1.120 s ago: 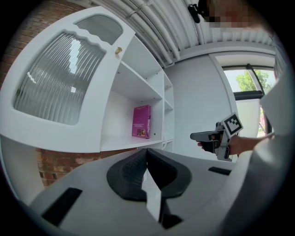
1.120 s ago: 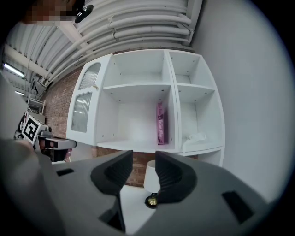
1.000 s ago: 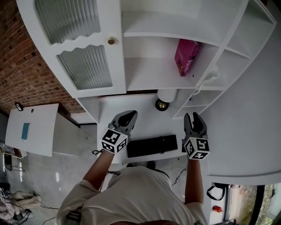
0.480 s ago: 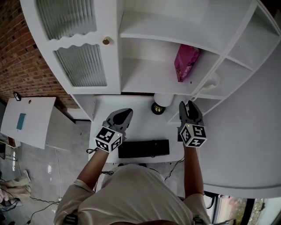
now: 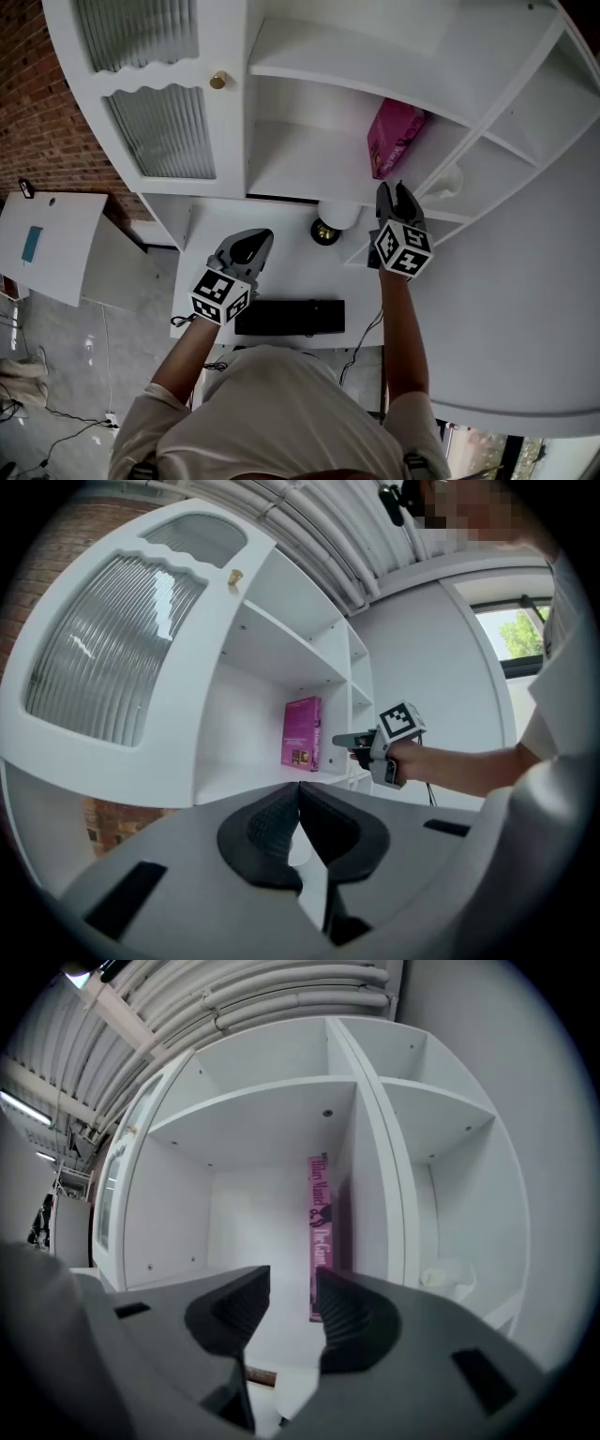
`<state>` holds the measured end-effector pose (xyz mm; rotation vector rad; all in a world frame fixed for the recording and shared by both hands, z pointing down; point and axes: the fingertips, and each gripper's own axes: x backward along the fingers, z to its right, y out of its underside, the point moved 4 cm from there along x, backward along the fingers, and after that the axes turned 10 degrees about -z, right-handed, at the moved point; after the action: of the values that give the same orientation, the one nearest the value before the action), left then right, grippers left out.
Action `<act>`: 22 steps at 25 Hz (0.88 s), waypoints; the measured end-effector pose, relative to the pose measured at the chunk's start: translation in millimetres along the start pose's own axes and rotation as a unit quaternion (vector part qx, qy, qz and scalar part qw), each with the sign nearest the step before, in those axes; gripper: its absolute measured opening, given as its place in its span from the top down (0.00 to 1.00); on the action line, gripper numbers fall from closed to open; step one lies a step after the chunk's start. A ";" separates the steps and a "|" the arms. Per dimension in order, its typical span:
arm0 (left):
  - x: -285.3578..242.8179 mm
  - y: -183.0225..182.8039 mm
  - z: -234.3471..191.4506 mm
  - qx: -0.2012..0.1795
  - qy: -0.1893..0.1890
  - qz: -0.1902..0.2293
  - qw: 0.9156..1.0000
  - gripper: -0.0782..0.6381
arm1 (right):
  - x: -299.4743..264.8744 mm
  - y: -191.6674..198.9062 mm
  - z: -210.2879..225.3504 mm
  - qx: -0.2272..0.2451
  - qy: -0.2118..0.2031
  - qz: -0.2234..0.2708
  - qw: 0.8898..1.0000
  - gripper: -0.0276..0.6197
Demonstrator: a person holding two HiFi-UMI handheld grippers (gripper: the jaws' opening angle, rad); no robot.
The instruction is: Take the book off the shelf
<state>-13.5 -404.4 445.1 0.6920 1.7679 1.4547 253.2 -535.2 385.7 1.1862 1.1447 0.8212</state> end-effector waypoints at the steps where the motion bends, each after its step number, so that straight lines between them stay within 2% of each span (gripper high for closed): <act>1: -0.9 0.2 0.6 0.000 0.000 0.000 1.000 0.90 | -5.7 -2.7 2.3 -0.004 0.003 -0.001 1.000 0.74; 10: -3.6 1.7 -5.2 0.006 -0.008 0.003 1.000 0.90 | -45.6 -15.4 14.3 -0.033 0.045 -0.013 0.998 0.71; 14: -1.0 2.2 -10.9 0.010 -0.015 0.006 1.000 0.90 | -58.4 -18.6 18.9 -0.037 0.069 -0.016 0.997 0.68; 22: 6.6 4.5 -22.6 0.018 -0.033 0.011 0.999 0.90 | -86.5 -17.7 24.3 -0.036 0.092 -0.035 0.995 0.66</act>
<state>-35.8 -411.5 450.2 0.7726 1.7451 1.4015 252.9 -626.8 388.4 1.0214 1.2884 0.9236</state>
